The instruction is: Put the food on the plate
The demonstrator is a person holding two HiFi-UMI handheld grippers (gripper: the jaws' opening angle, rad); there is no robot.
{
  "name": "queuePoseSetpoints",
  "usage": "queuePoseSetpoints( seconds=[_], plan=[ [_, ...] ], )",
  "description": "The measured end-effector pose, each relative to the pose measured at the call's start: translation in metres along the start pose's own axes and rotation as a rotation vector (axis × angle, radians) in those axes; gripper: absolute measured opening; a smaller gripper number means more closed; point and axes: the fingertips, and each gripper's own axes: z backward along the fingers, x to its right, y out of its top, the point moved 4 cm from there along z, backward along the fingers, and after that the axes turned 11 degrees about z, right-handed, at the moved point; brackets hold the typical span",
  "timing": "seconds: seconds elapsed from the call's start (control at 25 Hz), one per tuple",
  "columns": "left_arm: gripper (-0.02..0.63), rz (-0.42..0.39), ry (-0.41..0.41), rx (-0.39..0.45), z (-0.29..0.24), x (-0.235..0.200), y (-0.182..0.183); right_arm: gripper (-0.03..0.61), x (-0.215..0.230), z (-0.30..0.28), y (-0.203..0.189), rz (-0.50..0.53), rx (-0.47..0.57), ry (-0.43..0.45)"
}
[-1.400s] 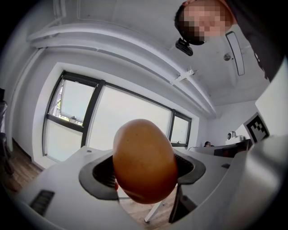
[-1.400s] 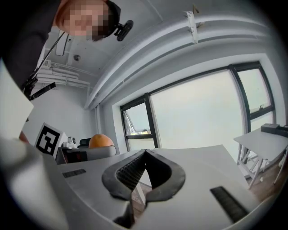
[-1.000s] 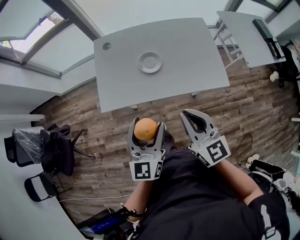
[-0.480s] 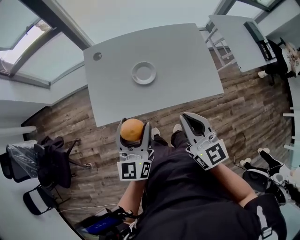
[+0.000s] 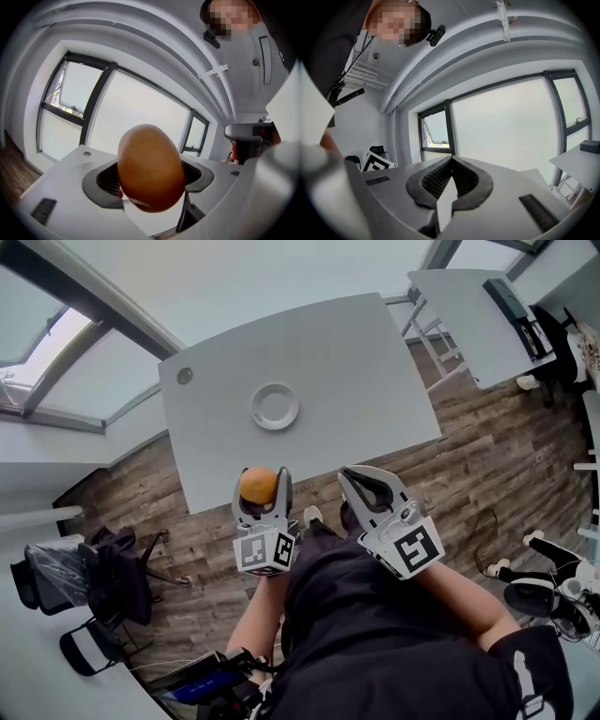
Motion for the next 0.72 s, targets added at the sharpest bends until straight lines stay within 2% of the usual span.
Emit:
queuePoseSetpoints(
  seconds=[0.32,0.56,0.72],
  plan=[
    [0.342,0.014,0.038,-0.164,-0.074,-0.026,-0.041,-0.003,0.030,-0.020,-0.004,0.018,0.032,0.006],
    [0.342,0.083,0.051,-0.175,-0.109,-0.053,-0.051,-0.003,0.048,-0.027,-0.012,0.014,0.027,0.034],
    [0.342,0.037,0.055,-0.239,-0.127,-0.067,-0.068,-0.003,0.056,-0.034,-0.019,0.002,0.006,0.042]
  ],
)
